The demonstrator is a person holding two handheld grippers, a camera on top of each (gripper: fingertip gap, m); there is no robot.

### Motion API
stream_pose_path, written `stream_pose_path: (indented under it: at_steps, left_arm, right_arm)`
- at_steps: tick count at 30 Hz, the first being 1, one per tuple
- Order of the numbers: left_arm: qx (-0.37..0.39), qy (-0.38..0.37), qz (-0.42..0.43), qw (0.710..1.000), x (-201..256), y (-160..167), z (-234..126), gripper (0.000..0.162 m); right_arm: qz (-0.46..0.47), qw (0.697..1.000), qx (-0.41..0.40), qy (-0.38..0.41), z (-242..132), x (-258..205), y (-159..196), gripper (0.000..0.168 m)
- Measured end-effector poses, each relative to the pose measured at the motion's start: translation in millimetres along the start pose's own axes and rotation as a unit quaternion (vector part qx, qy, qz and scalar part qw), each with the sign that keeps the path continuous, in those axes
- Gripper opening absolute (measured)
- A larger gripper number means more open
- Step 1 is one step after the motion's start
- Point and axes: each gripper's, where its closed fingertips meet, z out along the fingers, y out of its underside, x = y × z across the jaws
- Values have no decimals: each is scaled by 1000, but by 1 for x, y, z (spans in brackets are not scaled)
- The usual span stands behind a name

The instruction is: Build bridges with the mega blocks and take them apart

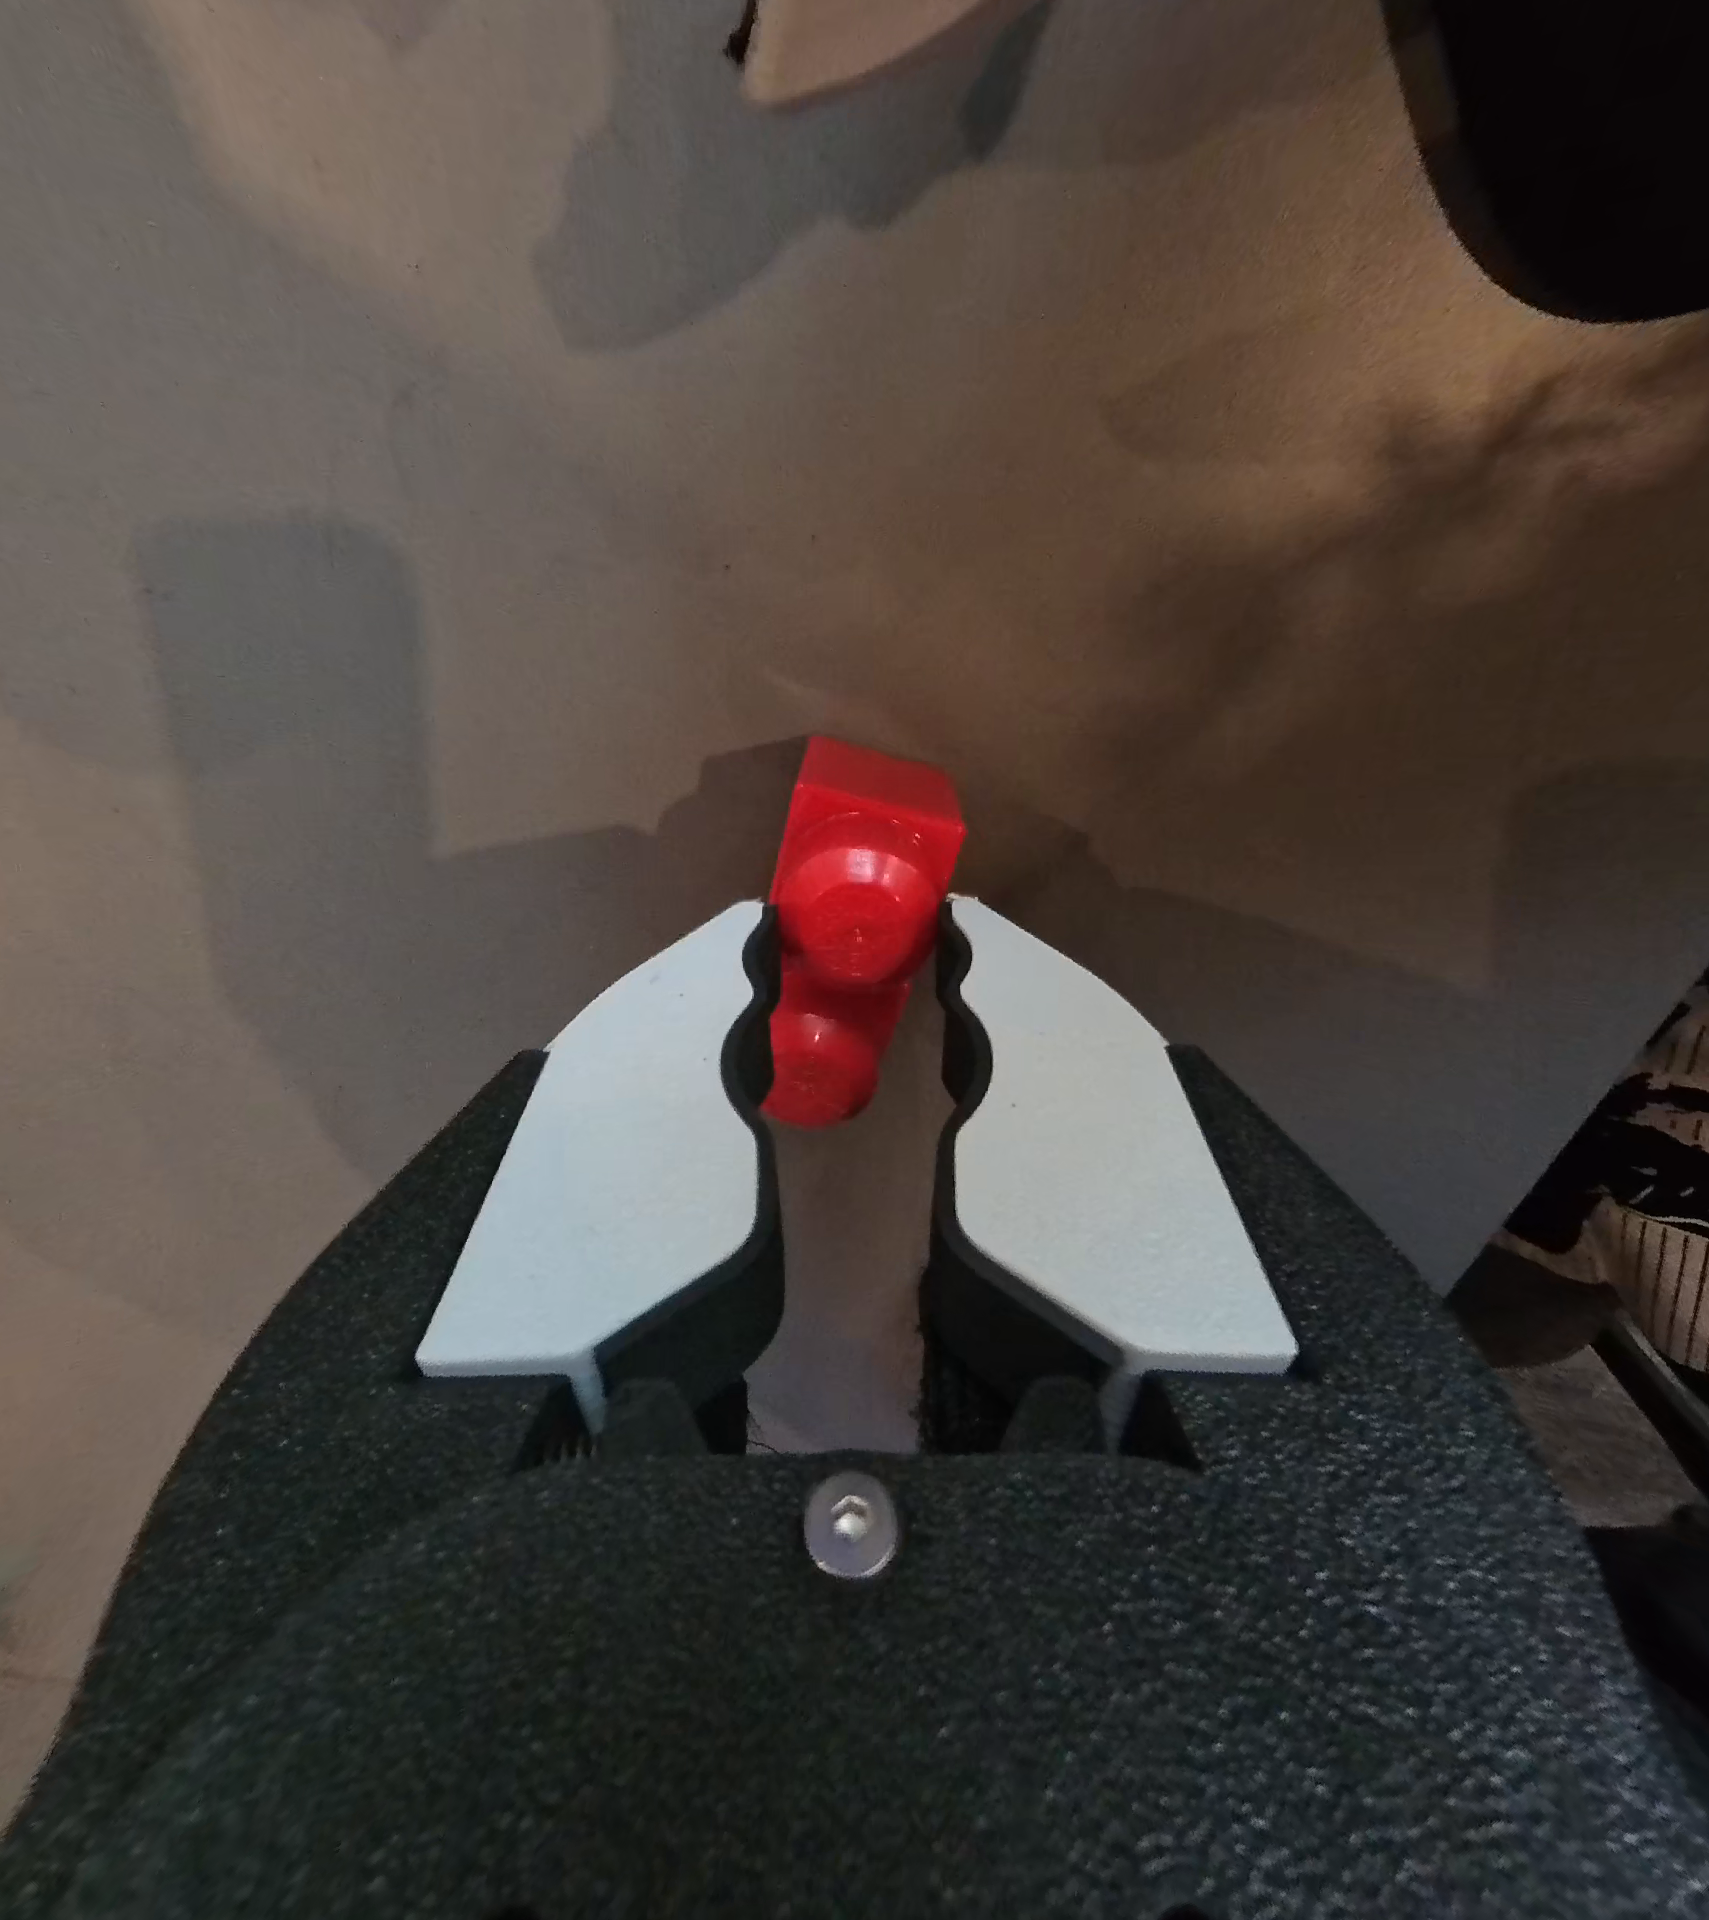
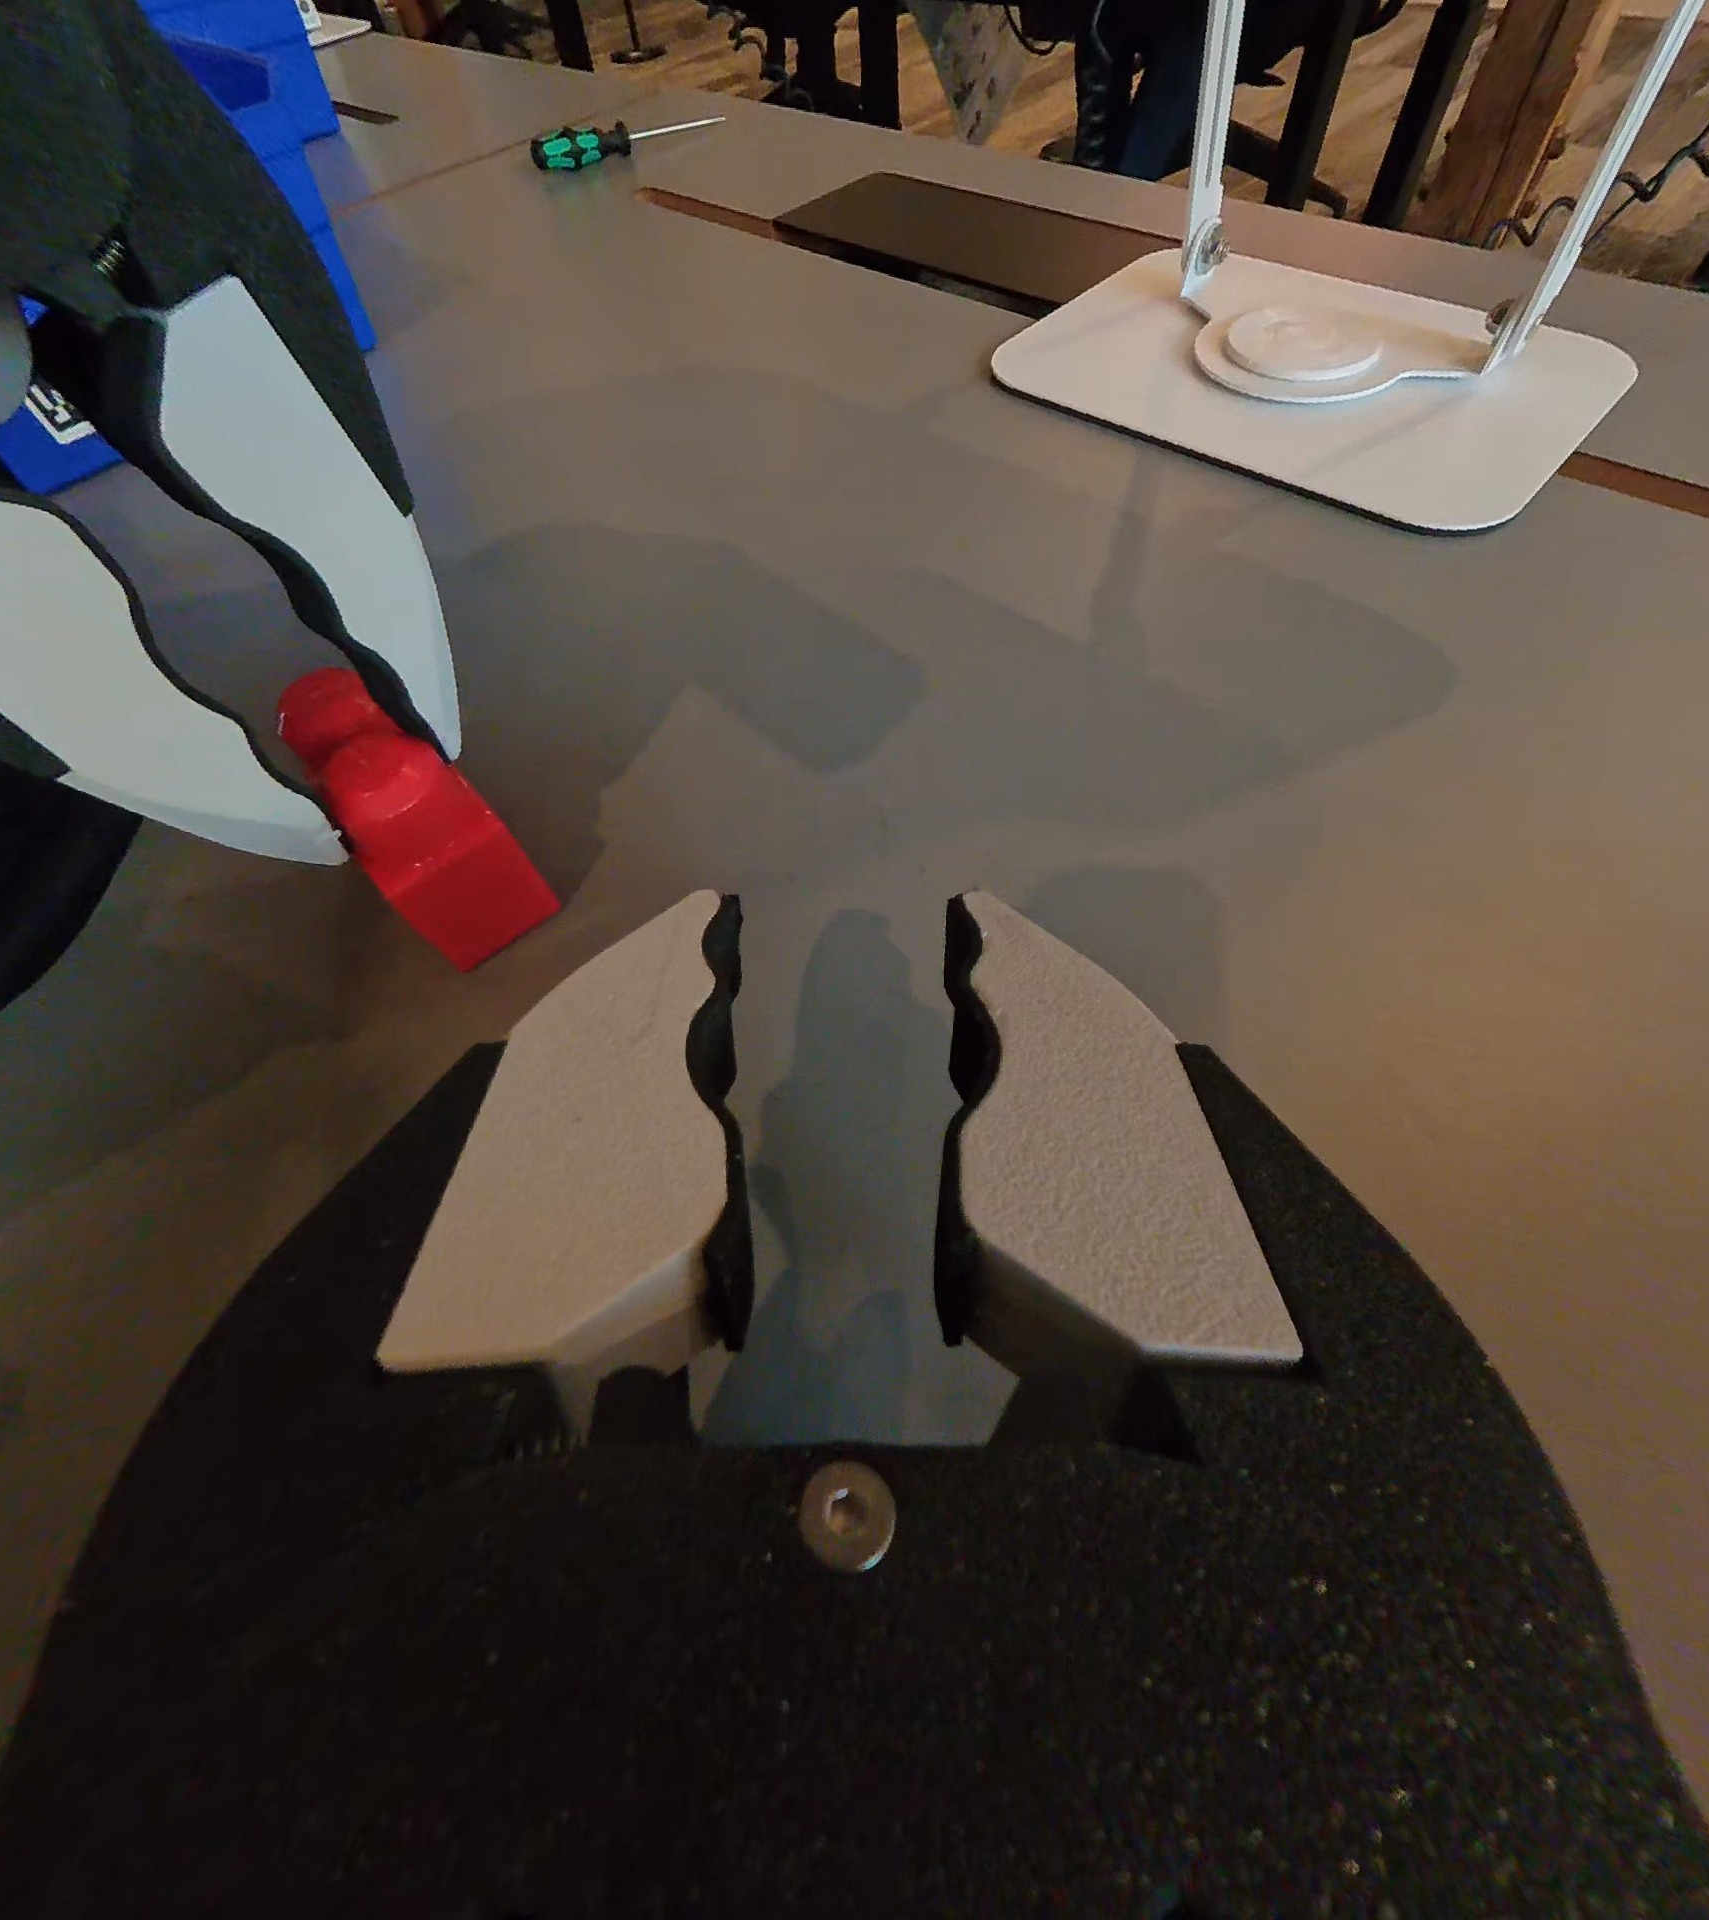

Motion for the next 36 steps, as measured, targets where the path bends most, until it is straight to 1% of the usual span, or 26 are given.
stream_pose_path:
  at_steps: [20,27,32,34,36]
  left_arm:
    - [-7,7,-4,1000,-1,3,0,29]
    - [-4,7,-3,1000,-1,2,-3,32]
    - [-2,2,-2,1000,-3,4,-8,38]
    - [12,-8,-6,1000,-5,3,-15,41]
    - [33,-23,-11,999,-7,2,-26,48]
  right_arm:
    - [-1,1000,0,-1,0,0,0,38]
    - [-2,1000,-2,-2,0,-1,1,37]
    - [-1,1000,-2,-2,0,-1,1,37]
    - [-1,1000,-2,-2,0,-1,1,37]
    - [-1,1000,-2,-2,0,-1,1,37]
